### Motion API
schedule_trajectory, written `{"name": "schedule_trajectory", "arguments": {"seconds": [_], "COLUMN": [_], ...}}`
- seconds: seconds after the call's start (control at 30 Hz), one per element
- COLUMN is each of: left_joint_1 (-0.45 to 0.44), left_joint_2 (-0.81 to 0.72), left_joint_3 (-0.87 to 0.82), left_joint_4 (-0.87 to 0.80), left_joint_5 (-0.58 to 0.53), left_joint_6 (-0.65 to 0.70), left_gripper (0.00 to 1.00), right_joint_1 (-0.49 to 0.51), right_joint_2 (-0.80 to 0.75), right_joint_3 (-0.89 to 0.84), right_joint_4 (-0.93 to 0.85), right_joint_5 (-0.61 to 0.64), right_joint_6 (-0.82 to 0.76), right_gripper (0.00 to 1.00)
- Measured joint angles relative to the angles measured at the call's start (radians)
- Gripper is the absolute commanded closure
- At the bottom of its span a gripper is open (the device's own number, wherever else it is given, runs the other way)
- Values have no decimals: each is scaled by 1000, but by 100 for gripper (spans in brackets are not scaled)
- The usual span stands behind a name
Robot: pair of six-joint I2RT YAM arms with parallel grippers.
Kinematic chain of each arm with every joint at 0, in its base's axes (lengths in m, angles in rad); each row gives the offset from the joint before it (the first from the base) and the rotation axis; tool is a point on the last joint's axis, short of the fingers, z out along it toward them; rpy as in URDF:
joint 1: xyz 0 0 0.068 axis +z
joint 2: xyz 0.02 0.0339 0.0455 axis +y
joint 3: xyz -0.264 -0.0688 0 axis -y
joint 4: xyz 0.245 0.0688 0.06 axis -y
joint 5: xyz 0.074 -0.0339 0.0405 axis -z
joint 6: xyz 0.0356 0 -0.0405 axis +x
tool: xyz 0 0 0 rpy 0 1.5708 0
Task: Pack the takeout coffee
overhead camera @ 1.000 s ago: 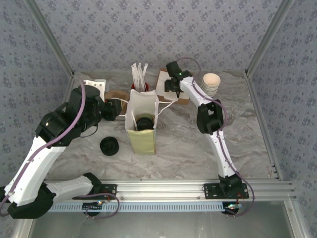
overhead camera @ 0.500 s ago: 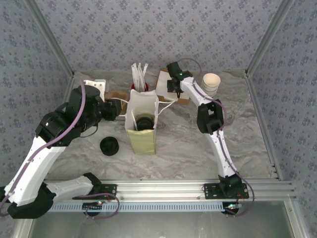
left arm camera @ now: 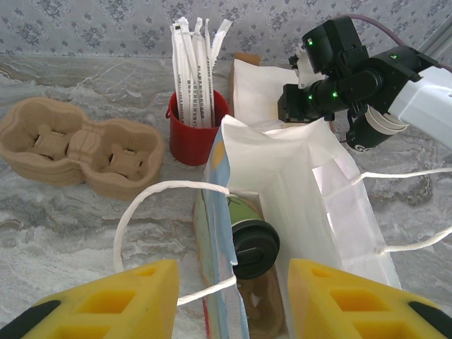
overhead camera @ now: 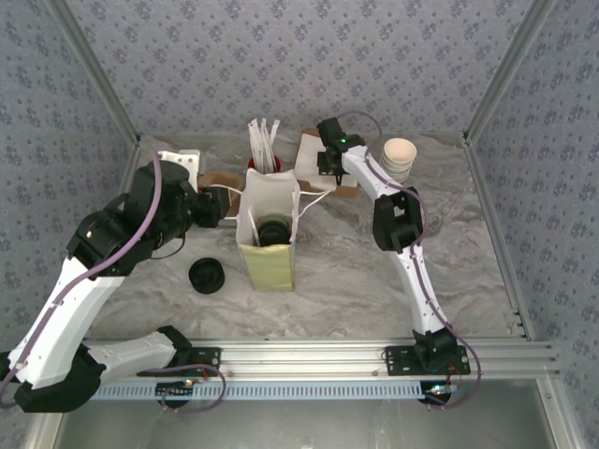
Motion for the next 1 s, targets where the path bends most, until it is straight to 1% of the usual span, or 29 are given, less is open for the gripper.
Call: {"name": "schedule_trajectory", "arguments": {"seconds": [0.07,0.43,0.67,1.0], "left_joint_1": [0,0,0,0], "left_joint_2": [0,0,0,0], "left_joint_3": [0,0,0,0], "left_joint_4": [0,0,0,0], "left_joint_5": [0,3,3,3], "left_joint_6": [0,0,0,0], "left_gripper": [55,55,55,55], "right_joint_1": [0,2,11,28], "right_joint_2": [0,-32,-153,-352], "right_joint_3": [0,0,0,8], "right_joint_4": [2,-4,-15,-55], "right_joint_5": [-3,-16,-18,-15], "right_joint_6": [0,-8,-19,-51], "right_gripper": [91,90,91,97]}}
